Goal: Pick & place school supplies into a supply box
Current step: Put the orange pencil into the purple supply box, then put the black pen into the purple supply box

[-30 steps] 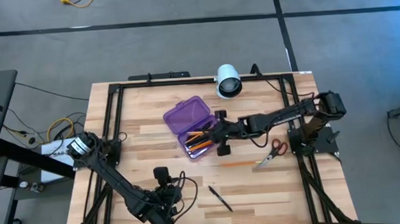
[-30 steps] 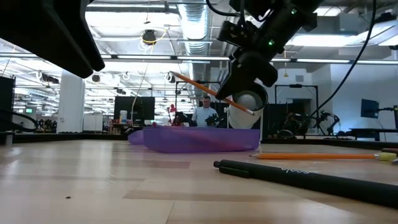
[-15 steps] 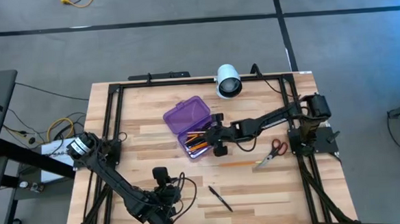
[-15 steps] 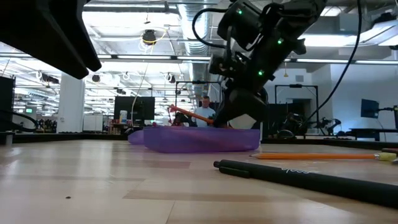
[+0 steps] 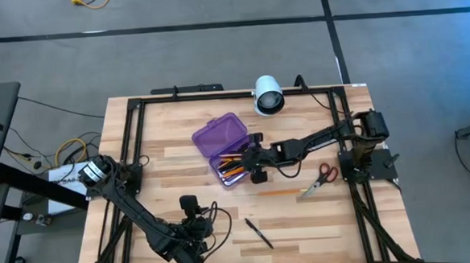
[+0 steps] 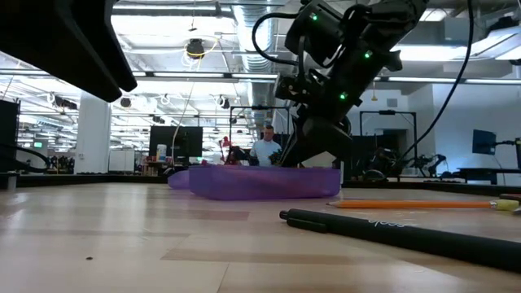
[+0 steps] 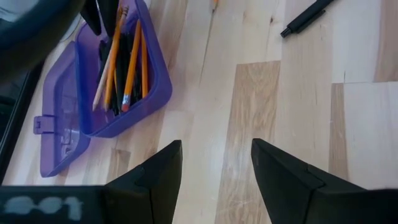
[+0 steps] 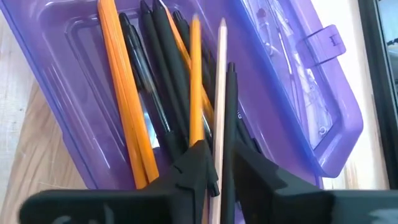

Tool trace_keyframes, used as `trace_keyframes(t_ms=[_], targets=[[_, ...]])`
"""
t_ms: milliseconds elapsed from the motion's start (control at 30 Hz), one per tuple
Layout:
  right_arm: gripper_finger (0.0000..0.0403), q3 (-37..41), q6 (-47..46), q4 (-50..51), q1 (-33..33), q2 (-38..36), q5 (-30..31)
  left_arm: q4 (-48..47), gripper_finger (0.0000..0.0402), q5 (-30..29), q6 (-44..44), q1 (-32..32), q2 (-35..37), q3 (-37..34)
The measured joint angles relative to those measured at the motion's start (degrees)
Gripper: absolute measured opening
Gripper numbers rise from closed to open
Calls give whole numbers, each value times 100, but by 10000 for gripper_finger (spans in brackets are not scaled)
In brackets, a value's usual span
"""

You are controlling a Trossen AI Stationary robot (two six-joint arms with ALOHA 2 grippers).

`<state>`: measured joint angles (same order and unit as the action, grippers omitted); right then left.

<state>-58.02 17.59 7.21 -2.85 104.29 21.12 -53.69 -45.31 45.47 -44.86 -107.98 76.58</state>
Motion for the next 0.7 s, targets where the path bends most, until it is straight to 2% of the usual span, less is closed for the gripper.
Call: trace_keyframes(t_ms=[167, 333, 533, 700], targets=[[107, -291, 34, 318, -65, -2, 30, 2, 185, -3, -24, 2, 0, 0], [127, -740, 42, 1006, -399, -124, 489, 176, 185, -91, -347, 1, 0, 0], [126, -1036, -289, 1482, -1211, -494, 742, 995, 185, -163, -1337, 123, -2, 2], [121, -1036, -1113, 2106, -1972, -894, 1044, 1846, 185, -26, -2391, 312, -2, 0]])
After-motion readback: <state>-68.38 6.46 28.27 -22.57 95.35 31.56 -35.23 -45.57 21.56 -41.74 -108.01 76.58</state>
